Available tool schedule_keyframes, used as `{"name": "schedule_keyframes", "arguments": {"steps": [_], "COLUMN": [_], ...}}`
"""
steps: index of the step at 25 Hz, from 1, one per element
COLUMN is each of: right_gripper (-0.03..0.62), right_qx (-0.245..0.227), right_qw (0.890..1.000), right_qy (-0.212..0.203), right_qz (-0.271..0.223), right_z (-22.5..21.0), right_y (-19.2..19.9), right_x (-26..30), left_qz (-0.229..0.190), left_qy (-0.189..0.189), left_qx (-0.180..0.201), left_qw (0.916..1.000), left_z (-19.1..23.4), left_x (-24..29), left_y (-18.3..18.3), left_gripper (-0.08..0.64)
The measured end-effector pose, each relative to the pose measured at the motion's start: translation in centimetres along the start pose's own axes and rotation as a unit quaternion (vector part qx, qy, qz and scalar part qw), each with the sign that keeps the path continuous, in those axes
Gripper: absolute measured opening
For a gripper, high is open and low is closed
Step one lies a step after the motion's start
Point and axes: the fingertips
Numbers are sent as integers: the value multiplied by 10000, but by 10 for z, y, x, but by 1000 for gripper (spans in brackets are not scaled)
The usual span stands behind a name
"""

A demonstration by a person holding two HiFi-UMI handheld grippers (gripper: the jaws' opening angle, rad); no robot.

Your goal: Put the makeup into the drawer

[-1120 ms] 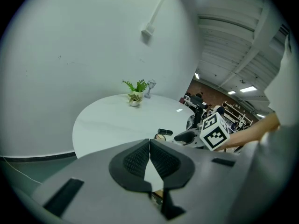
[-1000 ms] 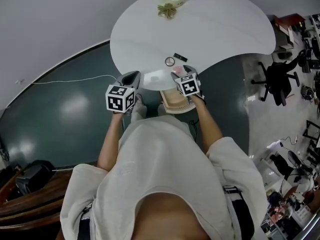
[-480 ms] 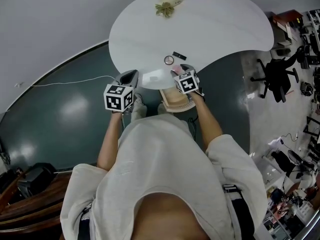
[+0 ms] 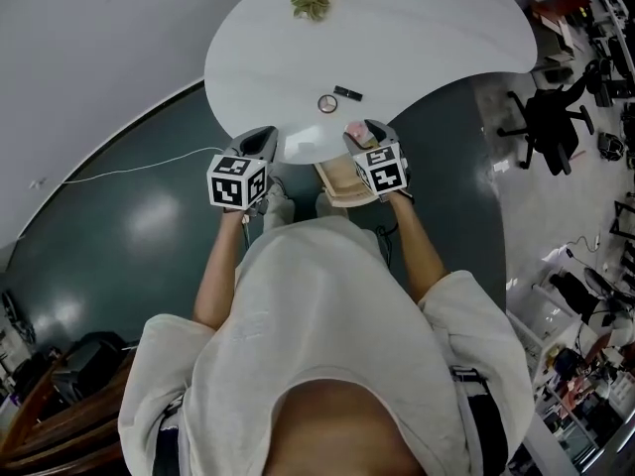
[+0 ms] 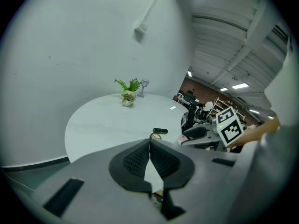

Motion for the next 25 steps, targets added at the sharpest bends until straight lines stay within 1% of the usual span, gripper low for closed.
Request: {"name": "schedule_keyframes", "arguments": {"steps": [4, 6, 8, 10, 13, 16, 18, 19, 21, 23, 25], "right_gripper": [229, 229, 229, 229, 229, 229, 229, 229, 229, 229, 229], "right_qx": [108, 67, -33, -186, -627, -1337, -1905, -2207, -2810, -3429, -4111], "right_qw": [9998, 9998, 9999, 9998, 9967, 9861, 9728, 9640, 9431, 9170, 8834], "right_qy": [85, 75, 27, -81, -293, -517, -700, -787, -935, -1074, -1199], "right_qz": [-166, -181, -106, 88, 432, 837, 1116, 1255, 1513, 1733, 1904], "right_z": [4, 8, 13, 20, 25, 29, 35, 38, 42, 44, 45], "right_y": [9, 17, 30, 46, 69, 90, 104, 110, 124, 137, 150], "right_x": [-30, -41, -48, -52, -51, -41, -30, -24, -15, -6, 2], "left_qz": [94, 149, 198, 244, 295, 345, 375, 383, 398, 414, 432], "left_qy": [207, 300, 387, 463, 520, 524, 481, 455, 418, 399, 379], "left_qx": [126, 180, 233, 274, 298, 303, 292, 273, 233, 197, 164], "left_qw": [9997, 9993, 9988, 9983, 9978, 9976, 9977, 9979, 9981, 9981, 9982], "left_z": [-11, -18, -25, -33, -43, -47, -45, -44, -44, -44, -44], "left_x": [10, 14, 16, 17, 18, 18, 16, 14, 12, 11, 12], "left_y": [1, 4, 8, 13, 18, 23, 26, 28, 30, 32, 36], "left_gripper": [11, 11, 11, 11, 11, 11, 11, 11, 11, 11, 11]}}
Point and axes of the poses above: the fingertips, and each gripper's own axes: x forward along the fingers, z to its left, y out of its underside, and after that the axes turned 7 degrees about x, right-handed
